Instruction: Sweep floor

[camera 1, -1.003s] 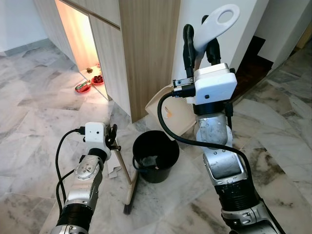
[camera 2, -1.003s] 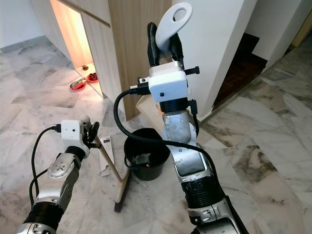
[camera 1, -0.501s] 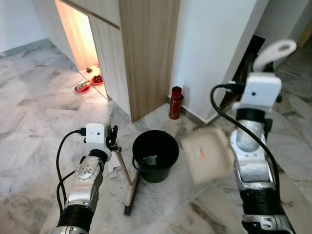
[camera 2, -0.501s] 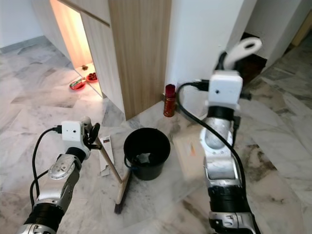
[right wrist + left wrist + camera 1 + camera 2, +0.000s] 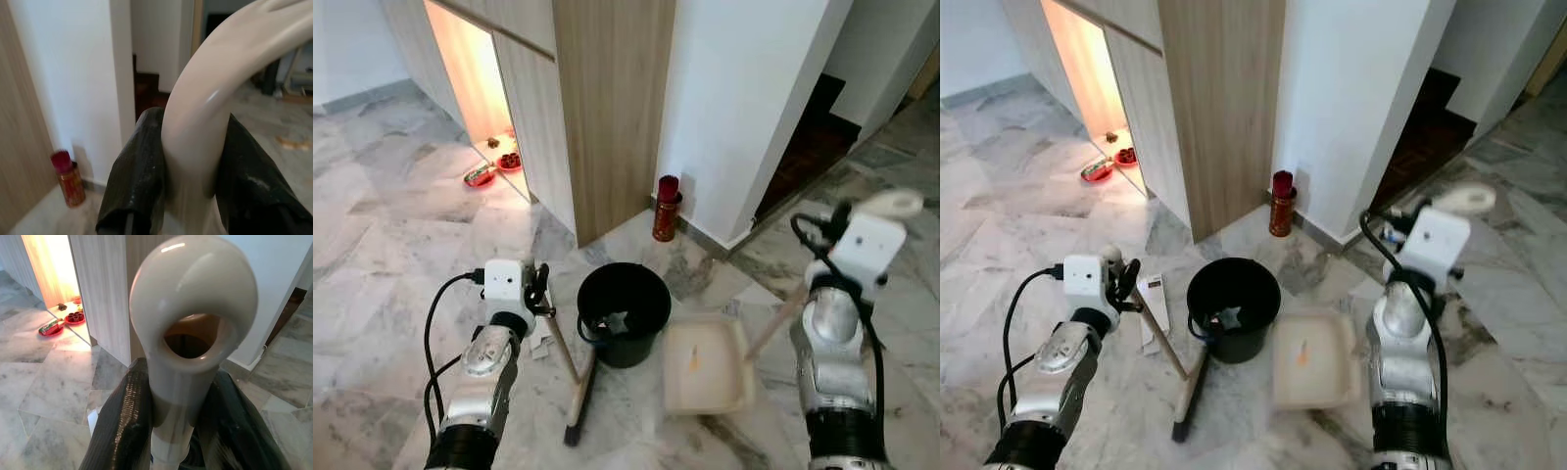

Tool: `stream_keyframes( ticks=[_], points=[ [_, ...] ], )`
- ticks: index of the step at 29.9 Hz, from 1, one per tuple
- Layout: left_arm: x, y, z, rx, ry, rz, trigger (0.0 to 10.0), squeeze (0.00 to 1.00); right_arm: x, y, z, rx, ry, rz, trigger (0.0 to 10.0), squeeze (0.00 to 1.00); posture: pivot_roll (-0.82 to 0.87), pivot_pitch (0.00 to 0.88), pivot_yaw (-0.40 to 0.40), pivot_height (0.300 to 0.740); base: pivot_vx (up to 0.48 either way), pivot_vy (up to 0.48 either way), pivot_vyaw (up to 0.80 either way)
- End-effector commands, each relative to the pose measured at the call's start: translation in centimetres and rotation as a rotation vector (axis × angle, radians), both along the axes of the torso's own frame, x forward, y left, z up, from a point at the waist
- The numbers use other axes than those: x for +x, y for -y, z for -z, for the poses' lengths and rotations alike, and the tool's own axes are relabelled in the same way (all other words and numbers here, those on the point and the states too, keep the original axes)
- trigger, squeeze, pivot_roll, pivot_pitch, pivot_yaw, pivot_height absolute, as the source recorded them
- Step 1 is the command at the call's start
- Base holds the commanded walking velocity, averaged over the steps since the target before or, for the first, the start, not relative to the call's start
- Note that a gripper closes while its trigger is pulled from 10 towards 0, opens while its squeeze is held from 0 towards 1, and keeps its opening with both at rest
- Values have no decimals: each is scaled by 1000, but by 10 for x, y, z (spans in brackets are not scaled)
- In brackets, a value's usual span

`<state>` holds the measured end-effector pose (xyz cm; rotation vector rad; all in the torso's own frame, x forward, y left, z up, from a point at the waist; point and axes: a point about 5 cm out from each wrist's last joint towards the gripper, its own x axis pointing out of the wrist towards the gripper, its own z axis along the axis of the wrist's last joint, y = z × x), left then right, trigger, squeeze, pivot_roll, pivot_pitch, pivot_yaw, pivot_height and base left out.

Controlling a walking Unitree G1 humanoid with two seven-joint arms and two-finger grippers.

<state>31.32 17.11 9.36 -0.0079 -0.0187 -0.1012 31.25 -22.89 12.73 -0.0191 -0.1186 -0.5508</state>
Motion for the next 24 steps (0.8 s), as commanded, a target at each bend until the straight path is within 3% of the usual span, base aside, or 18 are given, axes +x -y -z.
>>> stream_keyframes(
  ticks=[1, 10, 18, 24],
  points=[
    [1, 0, -8, 11, 35, 6, 10000, 0, 0, 4, -2, -13, 11, 7, 10000, 0, 111, 43, -26, 740, 0, 0, 0],
    [-1, 4, -6, 6, 29, 17, 10000, 0, -4, 8, 14, -4, -17, 8, 10000, 0, 108, 34, -24, 740, 0, 0, 0],
    [0, 9, -4, 13, 21, 26, 10000, 0, 5, -14, 15, 24, 29, -139, 10000, 0, 106, 51, -30, 740, 0, 0, 0],
    [-1, 8, -3, 17, 19, 23, 10000, 0, 7, -18, 15, 30, 34, -145, 10000, 0, 114, 54, -29, 740, 0, -81, 0]
  ],
)
